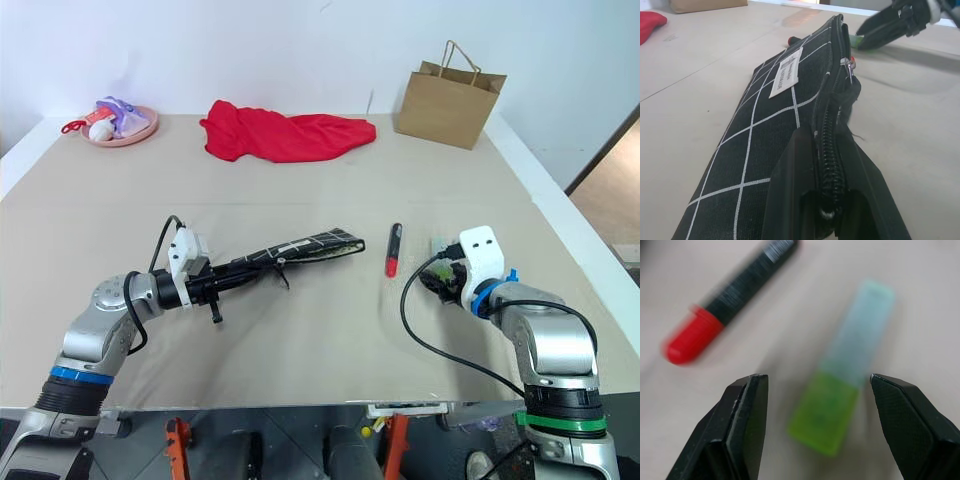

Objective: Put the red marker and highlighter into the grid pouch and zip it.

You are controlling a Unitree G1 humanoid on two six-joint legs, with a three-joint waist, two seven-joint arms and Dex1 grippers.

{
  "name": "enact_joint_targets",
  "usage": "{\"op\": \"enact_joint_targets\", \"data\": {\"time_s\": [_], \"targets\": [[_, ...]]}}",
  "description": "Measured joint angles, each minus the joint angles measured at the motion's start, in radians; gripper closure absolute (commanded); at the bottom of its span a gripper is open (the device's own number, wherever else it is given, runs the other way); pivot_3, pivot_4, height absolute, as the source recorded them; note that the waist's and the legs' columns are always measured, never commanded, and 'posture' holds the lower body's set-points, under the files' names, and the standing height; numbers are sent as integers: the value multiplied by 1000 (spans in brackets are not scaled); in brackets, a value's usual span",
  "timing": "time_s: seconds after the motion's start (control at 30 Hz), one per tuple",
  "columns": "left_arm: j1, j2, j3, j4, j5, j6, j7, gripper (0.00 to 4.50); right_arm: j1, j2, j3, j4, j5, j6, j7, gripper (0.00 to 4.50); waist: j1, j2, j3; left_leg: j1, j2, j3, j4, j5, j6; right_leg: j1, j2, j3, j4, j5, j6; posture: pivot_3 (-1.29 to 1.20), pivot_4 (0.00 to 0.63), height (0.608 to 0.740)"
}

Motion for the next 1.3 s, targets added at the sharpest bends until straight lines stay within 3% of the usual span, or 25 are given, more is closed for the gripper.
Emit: {"op": "enact_joint_targets", "data": {"time_s": [0.33,0.43,0.53,0.57,0.93,1.03,1.13,1.23,1.3], "targets": [[1,-2,-1,-1,0,0,3,4500,-2,39,-30,28,17,1,-35,972,0,0,0,0,0,0,0,0,0,0,0,0,0,0,0,0,150,740],[3,-3,-1,-2,-1,0,4,4500,-7,67,-51,29,22,15,-67,1718,0,0,0,0,0,0,0,0,0,0,0,0,0,0,0,0,150,740],[6,-2,-1,-5,-1,0,5,4500,-9,86,-86,49,22,14,-92,3134,0,0,0,0,0,0,0,0,0,1,0,0,0,0,0,0,150,740],[8,-2,-1,-7,-1,0,5,4500,-9,86,-88,53,22,12,-96,3412,0,-1,0,0,0,0,0,0,0,1,0,0,0,0,0,0,150,740],[15,19,1,-19,-5,13,-4,4500,-38,80,-79,85,37,-53,-72,3404,-3,0,0,1,0,1,0,0,0,1,0,1,0,1,1,0,150,740],[14,20,-1,-26,-6,22,-14,4500,-80,31,-80,52,79,-145,36,3404,-9,3,2,0,0,1,0,0,0,0,0,1,0,1,2,0,150,740],[11,25,-2,-30,-6,25,-21,4500,-70,-151,-61,-101,103,-289,255,3404,-8,4,1,0,-1,-1,-1,-1,1,1,0,-1,-1,-2,3,0,150,740],[5,23,-3,-29,-5,25,-23,4500,35,-315,3,-201,109,-391,460,3404,-3,0,0,-1,0,-3,-2,-2,2,2,0,-3,-2,-5,1,0,150,740],[4,22,-2,-28,-5,25,-24,4500,77,-351,39,-200,107,-413,529,3404,-2,0,1,-1,-1,-2,-1,-2,2,2,-1,-2,-1,-5,1,0,150,740]]}}
